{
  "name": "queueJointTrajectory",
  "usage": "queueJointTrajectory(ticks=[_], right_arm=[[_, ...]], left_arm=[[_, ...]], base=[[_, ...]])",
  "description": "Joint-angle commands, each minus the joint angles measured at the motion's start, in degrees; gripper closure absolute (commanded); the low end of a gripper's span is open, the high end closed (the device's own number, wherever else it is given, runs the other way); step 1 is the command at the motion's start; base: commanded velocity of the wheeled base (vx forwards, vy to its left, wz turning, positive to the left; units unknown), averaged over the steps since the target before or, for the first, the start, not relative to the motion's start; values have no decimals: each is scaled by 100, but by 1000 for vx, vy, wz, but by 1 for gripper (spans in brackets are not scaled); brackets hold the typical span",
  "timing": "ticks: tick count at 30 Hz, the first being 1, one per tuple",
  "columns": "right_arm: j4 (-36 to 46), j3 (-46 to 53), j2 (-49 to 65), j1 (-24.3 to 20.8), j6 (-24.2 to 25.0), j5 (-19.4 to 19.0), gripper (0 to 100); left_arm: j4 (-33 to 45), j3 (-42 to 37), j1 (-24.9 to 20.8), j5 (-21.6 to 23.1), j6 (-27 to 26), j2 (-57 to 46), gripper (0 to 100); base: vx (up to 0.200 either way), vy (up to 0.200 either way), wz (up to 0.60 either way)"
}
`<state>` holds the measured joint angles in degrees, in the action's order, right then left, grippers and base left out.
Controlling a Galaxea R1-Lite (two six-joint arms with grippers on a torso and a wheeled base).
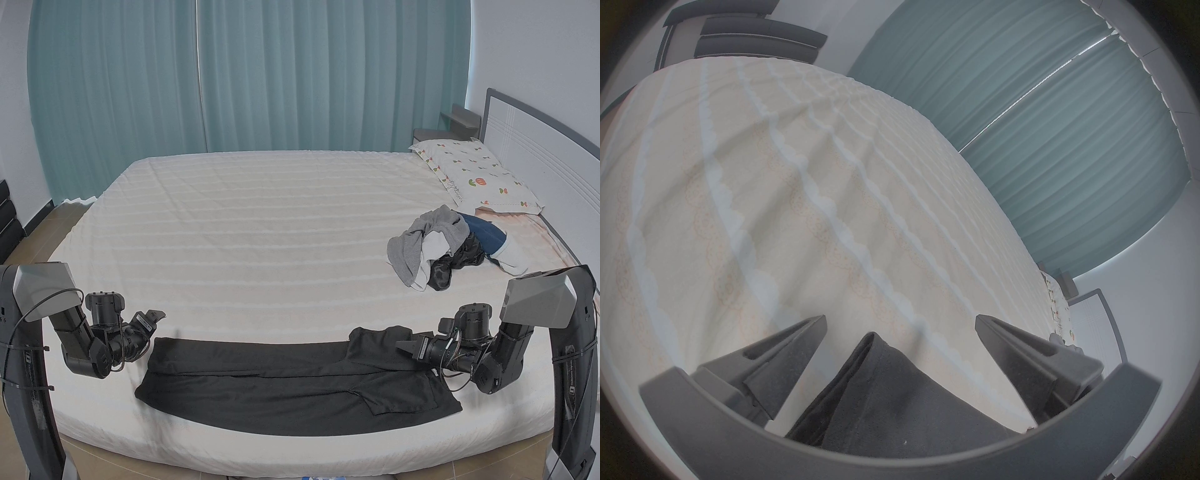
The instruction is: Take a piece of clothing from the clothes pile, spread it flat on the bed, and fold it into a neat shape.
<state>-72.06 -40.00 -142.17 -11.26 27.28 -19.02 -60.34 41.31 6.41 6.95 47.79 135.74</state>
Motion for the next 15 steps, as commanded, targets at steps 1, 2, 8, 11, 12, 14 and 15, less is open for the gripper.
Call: queueJointTrajectory(ticks=[1, 2, 8, 11, 12, 14, 15], right_arm=[[-19, 343, 356, 89, -4, -49, 100], [-10, 431, 435, 107, -4, -67, 100], [-10, 757, 602, 160, -12, -164, 100], [-10, 827, 620, 186, -12, -172, 100], [-10, 844, 646, 195, -12, -181, 100], [-10, 853, 690, 204, -12, -190, 100], [8, 880, 813, 248, -4, -304, 100]], left_arm=[[5, -1, 0, -1, 3, 5, 0], [5, -1, 0, -1, 3, 5, 0], [-4, -1, 0, -1, 3, 5, 0], [-4, -1, 0, -1, 3, 5, 0], [-4, -1, 0, -1, 3, 5, 0], [-4, -9, 0, -1, 3, 5, 0], [-4, -9, 0, -1, 3, 5, 0]], base=[[0, 0, 0], [0, 0, 0], [0, 0, 0], [0, 0, 0], [0, 0, 0], [0, 0, 0], [0, 0, 0]])
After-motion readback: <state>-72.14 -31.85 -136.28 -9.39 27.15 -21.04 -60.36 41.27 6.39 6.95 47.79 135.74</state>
